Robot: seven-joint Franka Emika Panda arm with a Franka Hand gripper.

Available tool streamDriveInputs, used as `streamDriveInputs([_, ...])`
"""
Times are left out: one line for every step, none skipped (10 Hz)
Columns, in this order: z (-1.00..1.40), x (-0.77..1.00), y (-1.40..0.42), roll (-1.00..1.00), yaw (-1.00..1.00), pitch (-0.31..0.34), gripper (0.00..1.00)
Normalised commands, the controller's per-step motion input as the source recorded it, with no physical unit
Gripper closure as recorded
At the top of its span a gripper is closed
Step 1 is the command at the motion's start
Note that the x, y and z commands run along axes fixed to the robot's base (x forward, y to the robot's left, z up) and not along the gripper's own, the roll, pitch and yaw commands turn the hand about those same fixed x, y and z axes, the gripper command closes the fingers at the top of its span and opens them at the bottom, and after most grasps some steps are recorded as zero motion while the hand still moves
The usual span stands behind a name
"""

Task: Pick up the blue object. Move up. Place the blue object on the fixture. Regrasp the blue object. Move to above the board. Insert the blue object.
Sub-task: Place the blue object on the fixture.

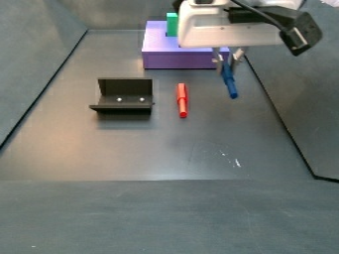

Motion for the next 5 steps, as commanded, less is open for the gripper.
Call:
streamDriveInputs([0.37, 0.66, 0.1, -1.0, -0.09, 0.0, 1.0])
streamDriveInputs([0.35, 0.59, 0.14, -1.0, -0.1, 0.0, 1.0])
streamDriveInputs([0.39, 0.47, 0.11, -1.0, -0.24, -0.071, 1.0])
streamDriveInputs([0.35, 0.47, 0.1, -1.0, -0.27, -0.114, 1.0])
streamDriveInputs([0.29, 0.47, 0.07, -1.0, -0.27, -0.157, 1.0])
